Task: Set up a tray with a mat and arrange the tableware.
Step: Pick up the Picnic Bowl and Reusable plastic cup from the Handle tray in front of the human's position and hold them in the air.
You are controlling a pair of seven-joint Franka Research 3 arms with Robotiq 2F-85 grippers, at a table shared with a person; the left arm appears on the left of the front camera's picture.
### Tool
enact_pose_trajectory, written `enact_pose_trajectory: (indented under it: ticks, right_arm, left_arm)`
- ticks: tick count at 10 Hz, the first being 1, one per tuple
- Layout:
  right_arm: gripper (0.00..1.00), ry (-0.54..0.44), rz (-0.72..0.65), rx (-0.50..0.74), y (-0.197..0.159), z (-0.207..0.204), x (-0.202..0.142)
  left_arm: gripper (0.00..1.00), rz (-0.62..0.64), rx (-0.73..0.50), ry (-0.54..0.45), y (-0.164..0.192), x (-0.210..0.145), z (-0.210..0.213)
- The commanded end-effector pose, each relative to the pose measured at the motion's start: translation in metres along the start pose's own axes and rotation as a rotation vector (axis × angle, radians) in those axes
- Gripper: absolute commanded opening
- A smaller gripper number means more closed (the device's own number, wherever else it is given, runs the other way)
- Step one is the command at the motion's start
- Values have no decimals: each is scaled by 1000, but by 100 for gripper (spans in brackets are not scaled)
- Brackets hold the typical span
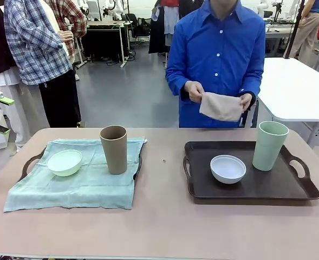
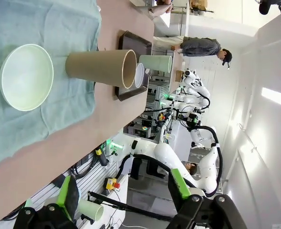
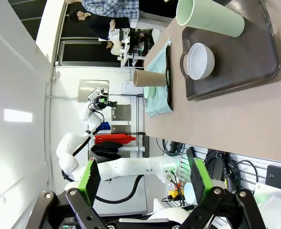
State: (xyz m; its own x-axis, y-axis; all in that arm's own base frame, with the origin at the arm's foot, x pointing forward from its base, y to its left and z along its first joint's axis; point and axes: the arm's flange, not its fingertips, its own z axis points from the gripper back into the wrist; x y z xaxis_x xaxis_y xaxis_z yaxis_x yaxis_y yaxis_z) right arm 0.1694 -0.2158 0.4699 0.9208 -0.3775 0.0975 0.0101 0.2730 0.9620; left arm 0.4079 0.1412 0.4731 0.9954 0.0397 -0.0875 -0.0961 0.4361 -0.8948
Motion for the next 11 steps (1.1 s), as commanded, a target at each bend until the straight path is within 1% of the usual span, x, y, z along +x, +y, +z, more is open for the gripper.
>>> enact_pose_trajectory:
  ticks: [1,2,3,4,5,6,7,8,9,10,11]
  right_arm:
    - [100,-1,14,11,1,1,0]
    - [100,0,0,0,0,0,0]
    - [100,24,72,-13,9,-1,7]
    - [100,31,153,-48,21,-3,20]
    - [100,49,194,-47,33,-3,37]
    - [100,-57,273,-175,44,-3,57]
    - [100,-25,332,-224,51,-6,68]
    - [100,41,395,-269,56,-9,78]
    - [100,95,421,-285,60,-13,89]
    - [100,125,444,-314,62,-17,99]
    - [100,194,484,-304,65,-24,102]
  left_arm:
    - [100,-13,-26,-3,0,0,0]
    - [100,0,0,0,0,0,0]
    - [100,-33,60,8,-24,6,-14]
    - [100,-56,167,7,-51,12,-32]
    - [100,-65,245,14,-77,18,-48]
    - [100,-60,335,13,-102,24,-66]
    - [100,-47,402,14,-122,28,-81]
    - [100,-46,469,10,-142,31,-98]
    - [100,-49,560,-7,-164,33,-119]
    - [100,-52,636,-22,-188,32,-142]
    - [100,-67,719,-42,-215,27,-169]
